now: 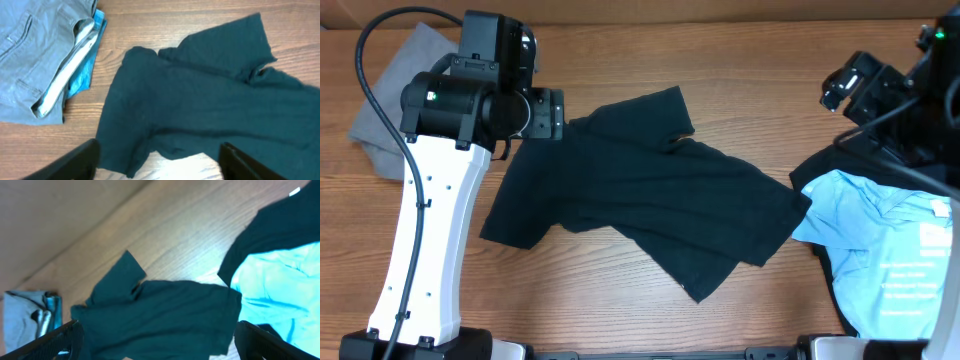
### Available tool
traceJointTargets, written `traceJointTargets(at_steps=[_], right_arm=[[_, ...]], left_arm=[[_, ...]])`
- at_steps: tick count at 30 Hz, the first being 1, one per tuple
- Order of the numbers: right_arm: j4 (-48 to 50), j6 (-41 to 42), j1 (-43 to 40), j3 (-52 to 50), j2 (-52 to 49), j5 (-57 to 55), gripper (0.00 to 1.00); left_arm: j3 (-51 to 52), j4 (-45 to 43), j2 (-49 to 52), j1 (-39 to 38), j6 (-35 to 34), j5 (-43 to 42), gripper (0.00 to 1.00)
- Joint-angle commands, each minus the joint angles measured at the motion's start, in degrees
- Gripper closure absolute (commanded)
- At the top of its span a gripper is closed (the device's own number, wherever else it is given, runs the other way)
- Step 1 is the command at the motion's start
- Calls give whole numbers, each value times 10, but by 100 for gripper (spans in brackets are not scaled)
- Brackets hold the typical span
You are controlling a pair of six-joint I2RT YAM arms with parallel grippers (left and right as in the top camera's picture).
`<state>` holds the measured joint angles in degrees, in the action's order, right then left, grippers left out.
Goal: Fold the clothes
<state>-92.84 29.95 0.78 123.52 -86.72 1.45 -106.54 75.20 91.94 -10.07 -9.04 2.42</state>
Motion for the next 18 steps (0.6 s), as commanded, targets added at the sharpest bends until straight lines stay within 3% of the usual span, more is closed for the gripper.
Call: traceJointTargets(at_steps=[1, 3, 6, 10, 14, 18], right_arm=[[-10, -1, -3, -5, -30, -5, 0], [-16, -2, -3, -5, -42, -1, 1], [-13, -2, -3, -5, -49, 3, 1], [-3, -1, -3, -5, -49, 3, 1], [-5, -2, -3, -5, -49, 3, 1], [-9, -2, -3, -5, -49, 3, 1]], left_arm=[[-5, -25, 5, 3, 23, -16, 38], [-4, -50, 16, 1, 52, -58, 42], [-4, -89, 52, -9, 89, -114, 25], [-4, -141, 131, -40, 124, -153, 21], [-4, -202, 217, -72, 138, -156, 38], [-4, -260, 288, -97, 138, -156, 62]])
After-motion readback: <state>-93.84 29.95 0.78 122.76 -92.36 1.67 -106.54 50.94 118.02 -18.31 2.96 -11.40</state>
